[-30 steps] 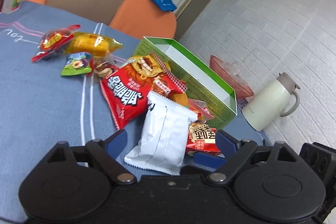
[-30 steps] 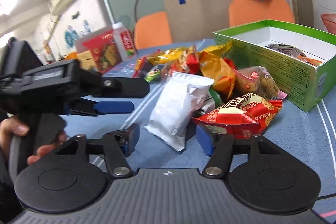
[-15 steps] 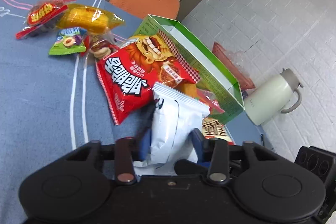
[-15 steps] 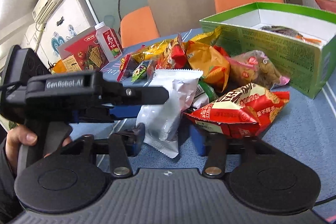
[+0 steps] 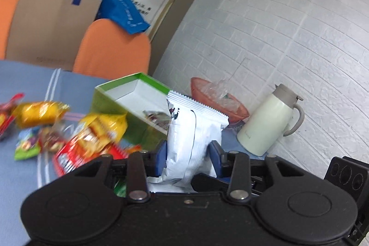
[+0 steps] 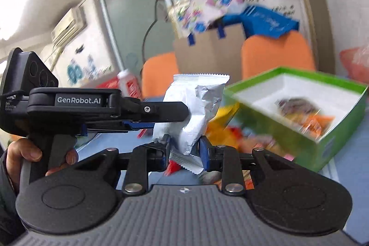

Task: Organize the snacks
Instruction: 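Lower the white sachet into the green box and open the left gripper, then grasp the small red-and-white snack bag with the left gripper, then drop the red-and-white bag into the green box with the left gripper, then grasp the large red chip bag with the left gripper, then carry the red chip bag into the green box and release it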

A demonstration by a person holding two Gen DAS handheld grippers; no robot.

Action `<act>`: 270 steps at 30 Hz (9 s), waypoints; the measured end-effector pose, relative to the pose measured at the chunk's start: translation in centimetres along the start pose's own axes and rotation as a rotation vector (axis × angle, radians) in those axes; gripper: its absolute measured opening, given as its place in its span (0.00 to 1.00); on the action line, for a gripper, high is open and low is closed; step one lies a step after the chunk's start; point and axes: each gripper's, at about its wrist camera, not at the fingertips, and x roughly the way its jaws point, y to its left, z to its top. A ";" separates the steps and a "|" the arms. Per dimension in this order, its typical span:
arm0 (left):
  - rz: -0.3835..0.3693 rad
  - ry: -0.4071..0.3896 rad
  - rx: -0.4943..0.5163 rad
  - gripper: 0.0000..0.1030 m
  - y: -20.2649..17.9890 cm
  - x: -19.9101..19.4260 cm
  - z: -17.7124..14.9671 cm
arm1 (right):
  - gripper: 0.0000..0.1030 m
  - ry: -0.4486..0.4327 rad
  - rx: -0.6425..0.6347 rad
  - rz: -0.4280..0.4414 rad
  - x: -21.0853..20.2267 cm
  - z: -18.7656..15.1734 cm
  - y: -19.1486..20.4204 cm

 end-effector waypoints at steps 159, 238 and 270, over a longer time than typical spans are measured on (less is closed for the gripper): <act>0.214 -0.087 -0.344 1.00 9.4 -5.3 -6.1 | 0.87 0.066 -0.153 0.001 5.6 0.1 -0.5; 0.280 -0.041 -0.324 0.73 11.7 -7.7 -4.9 | 0.49 0.260 0.057 0.195 11.0 -2.4 3.5; 0.031 0.104 -0.050 1.00 1.6 17.9 4.0 | 0.48 -0.056 0.223 -0.159 4.7 2.9 -15.6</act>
